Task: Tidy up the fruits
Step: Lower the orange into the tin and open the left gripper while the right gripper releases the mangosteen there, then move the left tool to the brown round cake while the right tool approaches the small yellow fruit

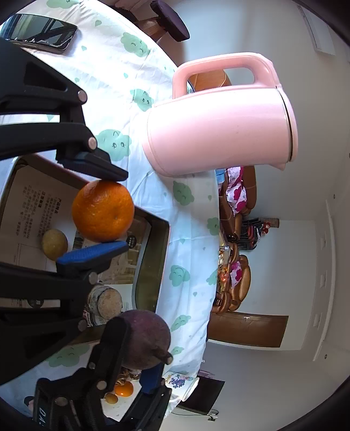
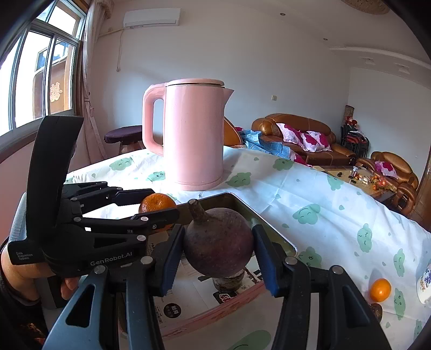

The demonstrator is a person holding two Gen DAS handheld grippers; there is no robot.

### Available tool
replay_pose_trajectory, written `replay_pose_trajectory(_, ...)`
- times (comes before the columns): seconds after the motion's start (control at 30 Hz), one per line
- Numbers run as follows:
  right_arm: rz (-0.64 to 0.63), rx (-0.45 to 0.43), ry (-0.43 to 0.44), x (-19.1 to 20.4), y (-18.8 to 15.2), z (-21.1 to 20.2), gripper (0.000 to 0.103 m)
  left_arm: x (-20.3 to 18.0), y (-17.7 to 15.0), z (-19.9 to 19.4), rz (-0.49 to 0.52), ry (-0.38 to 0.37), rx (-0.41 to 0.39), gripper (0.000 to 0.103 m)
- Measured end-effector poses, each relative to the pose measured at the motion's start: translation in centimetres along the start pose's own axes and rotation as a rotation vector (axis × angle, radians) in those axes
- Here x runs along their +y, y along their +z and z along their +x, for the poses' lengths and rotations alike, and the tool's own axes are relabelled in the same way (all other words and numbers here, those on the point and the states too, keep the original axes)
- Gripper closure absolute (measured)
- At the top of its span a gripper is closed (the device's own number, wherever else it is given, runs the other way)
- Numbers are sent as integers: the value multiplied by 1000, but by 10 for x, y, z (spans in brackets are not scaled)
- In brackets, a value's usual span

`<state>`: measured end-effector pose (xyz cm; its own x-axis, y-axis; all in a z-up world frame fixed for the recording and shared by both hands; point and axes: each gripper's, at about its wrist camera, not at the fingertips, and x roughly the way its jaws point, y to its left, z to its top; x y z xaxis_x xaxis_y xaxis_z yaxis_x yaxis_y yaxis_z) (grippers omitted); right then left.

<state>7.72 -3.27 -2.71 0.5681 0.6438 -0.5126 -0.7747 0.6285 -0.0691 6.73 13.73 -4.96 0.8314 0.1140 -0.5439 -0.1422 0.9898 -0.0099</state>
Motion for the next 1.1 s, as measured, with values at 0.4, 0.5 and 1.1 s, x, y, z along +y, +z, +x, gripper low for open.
replay_pose_trajectory(0.4, -21, 80, 29, 8, -14, 17, 50, -2, -1, 4, 14, -22, 30, 55)
replay_pose_trajectory(0.5, -30, 101, 32, 11, -16, 23, 49, -2, -1, 3, 16, -15, 26, 54)
replay_pose_trajectory(1.1, 3, 26, 36, 6, -17, -11, 36, -1, 13, -33, -55, -5, -90, 22)
